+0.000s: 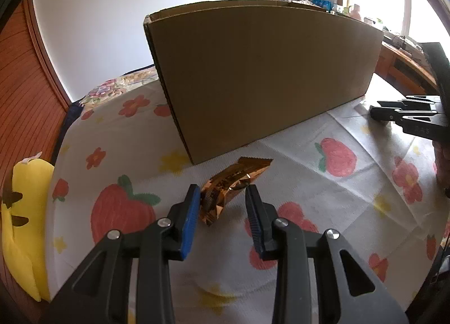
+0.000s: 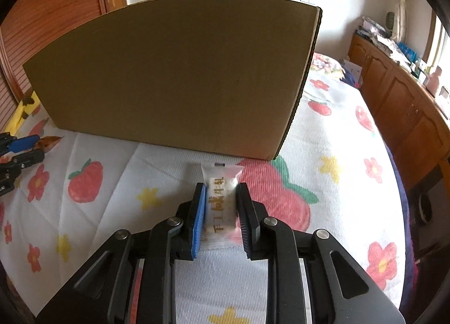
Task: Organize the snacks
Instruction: 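Grasp the copper-wrapped candy with the left tool while the right tool grasps the white milk-candy packet, then lift both candies and carry them over the cardboard box, then open both tools to drop the candies into the box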
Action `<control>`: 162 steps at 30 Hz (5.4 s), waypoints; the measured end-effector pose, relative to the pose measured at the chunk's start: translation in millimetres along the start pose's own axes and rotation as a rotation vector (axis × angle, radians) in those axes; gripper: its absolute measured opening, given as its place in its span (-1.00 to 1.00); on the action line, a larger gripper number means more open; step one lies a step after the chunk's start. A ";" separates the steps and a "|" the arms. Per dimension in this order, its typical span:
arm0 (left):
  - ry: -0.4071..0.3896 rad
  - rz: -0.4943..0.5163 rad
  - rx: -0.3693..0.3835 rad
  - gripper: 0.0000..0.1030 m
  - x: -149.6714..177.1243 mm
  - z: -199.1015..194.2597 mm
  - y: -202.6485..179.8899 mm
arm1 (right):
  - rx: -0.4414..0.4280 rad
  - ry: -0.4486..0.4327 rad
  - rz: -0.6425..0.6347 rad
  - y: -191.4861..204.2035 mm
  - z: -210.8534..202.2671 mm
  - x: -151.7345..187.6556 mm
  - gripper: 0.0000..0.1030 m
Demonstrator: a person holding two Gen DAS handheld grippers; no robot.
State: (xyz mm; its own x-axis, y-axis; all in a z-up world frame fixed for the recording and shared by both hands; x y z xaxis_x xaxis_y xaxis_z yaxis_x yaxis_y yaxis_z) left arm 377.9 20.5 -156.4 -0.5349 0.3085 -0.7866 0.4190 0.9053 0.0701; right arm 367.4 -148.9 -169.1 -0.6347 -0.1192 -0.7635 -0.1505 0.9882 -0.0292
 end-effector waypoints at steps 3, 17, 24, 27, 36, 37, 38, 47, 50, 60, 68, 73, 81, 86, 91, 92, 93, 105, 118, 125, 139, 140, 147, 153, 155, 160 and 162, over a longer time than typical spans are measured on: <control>0.004 -0.001 -0.007 -0.36 -1.3 4.9 3.6 | 0.003 -0.001 -0.004 -2.6 -0.1 -0.5 -0.59; 0.020 0.045 -0.019 -0.30 -10.9 16.0 -5.0 | -0.006 0.000 0.003 -1.3 0.8 -1.3 -0.56; 0.010 0.065 -0.020 -0.31 -11.4 18.1 -7.5 | -0.014 0.000 0.008 -2.7 0.6 -2.1 -0.56; 0.008 0.071 -0.021 -0.43 -9.8 15.7 -15.2 | -0.014 0.000 0.008 -3.2 0.5 -2.3 -0.56; -0.002 0.039 -0.047 -0.56 -5.6 1.2 -19.9 | -0.014 0.000 0.008 -3.2 0.4 -2.3 -0.56; -0.003 0.035 -0.046 -0.56 -5.7 -0.9 -20.1 | -0.014 0.000 0.008 -3.3 0.6 -2.4 -0.56; -0.005 0.032 -0.046 -0.56 -5.6 -2.7 -21.2 | -0.014 0.000 0.008 -3.0 0.5 -2.3 -0.56; -0.049 0.016 -0.032 -0.56 -17.2 -29.4 -34.5 | -0.014 0.000 0.005 -5.2 1.7 -2.2 -0.62; -0.070 0.012 -0.026 -0.56 -22.9 -38.5 -40.2 | -0.004 -0.001 -0.009 -3.4 2.5 -2.3 -0.62; -0.163 -0.014 -0.006 -0.56 -53.9 -65.2 -54.4 | -0.074 -0.012 0.001 12.6 -21.9 1.4 -0.63; -0.206 -0.033 -0.001 -0.55 -70.8 -78.9 -63.7 | -0.096 -0.073 0.005 9.3 -65.1 -10.0 -0.63; -0.235 -0.027 -0.011 -0.55 -83.7 -94.7 -67.3 | -0.091 -0.116 0.003 4.0 -91.9 -21.1 -0.63; -0.306 -0.027 -0.030 -0.55 -107.8 -136.4 -71.2 | -0.078 -0.193 -0.011 -1.2 -136.4 -40.6 -0.63; -0.349 -0.027 -0.045 -0.55 -121.1 -160.6 -72.0 | -0.071 -0.243 -0.020 -3.3 -166.9 -53.1 -0.63; -0.386 -0.035 -0.053 -0.55 -132.4 -180.9 -74.9 | -0.069 -0.288 -0.027 -4.3 -193.7 -65.0 -0.63; -0.393 -0.033 -0.055 -0.54 -134.8 -184.9 -76.4 | -0.068 -0.296 -0.029 -4.2 -198.3 -67.2 -0.63; -0.399 -0.031 -0.058 -0.54 -137.4 -188.6 -76.5 | -0.067 -0.306 -0.032 -3.5 -203.9 -70.4 -0.63; -0.433 -0.052 -0.080 -0.54 -158.5 -192.5 -58.6 | -0.073 -0.378 -0.070 4.8 -232.0 -107.7 -0.63; -0.411 -0.072 -0.108 -0.54 -191.0 -131.3 -26.7 | -0.118 -0.406 -0.109 21.4 -190.6 -173.3 -0.62; -0.382 -0.091 -0.123 -0.54 -198.5 -84.0 -8.0 | -0.149 -0.381 -0.121 26.1 -137.5 -195.2 -0.62; -0.297 -0.122 -0.104 -0.54 -188.0 -4.1 3.2 | -0.191 -0.281 -0.121 35.7 -29.9 -189.0 -0.62; -0.291 -0.120 -0.102 -0.54 -187.1 -1.2 0.7 | -0.191 -0.275 -0.119 35.7 -26.3 -186.7 -0.63; -0.270 -0.118 -0.096 -0.53 -179.9 12.5 2.5 | -0.193 -0.234 -0.102 37.4 -2.3 -176.0 -0.62; -0.258 -0.122 -0.097 -0.53 -176.1 19.0 4.6 | -0.187 -0.222 -0.093 34.9 5.4 -175.5 -0.62; -0.252 -0.127 -0.098 -0.48 -174.4 20.5 5.1 | -0.190 -0.219 -0.090 35.6 6.2 -175.9 -0.62; -0.250 -0.137 -0.102 -0.35 -171.0 20.1 6.6 | -0.194 -0.213 -0.078 32.4 13.0 -175.6 -0.38; -0.253 -0.145 -0.105 -0.35 -169.5 18.1 6.7 | -0.192 -0.207 -0.077 32.9 13.9 -173.7 -0.36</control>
State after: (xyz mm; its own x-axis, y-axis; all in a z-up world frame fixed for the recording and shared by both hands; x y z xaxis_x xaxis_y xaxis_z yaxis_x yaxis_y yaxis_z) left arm 484.7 -31.1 -33.7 -0.3787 0.1037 -0.9197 0.2669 0.9637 -0.0012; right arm 483.2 -94.4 -46.4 -0.4506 -0.1518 -0.8797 -0.3456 0.9382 0.0152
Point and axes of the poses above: each gripper's, at about its wrist camera, not at the fingertips, and z roughly the way its jaws point, y to its left, x to its underside, the point moved 10 cm from there along z, roughly the way its jaws point, and after that the axes turned 12 degrees about -y, right-handed, at the moved point
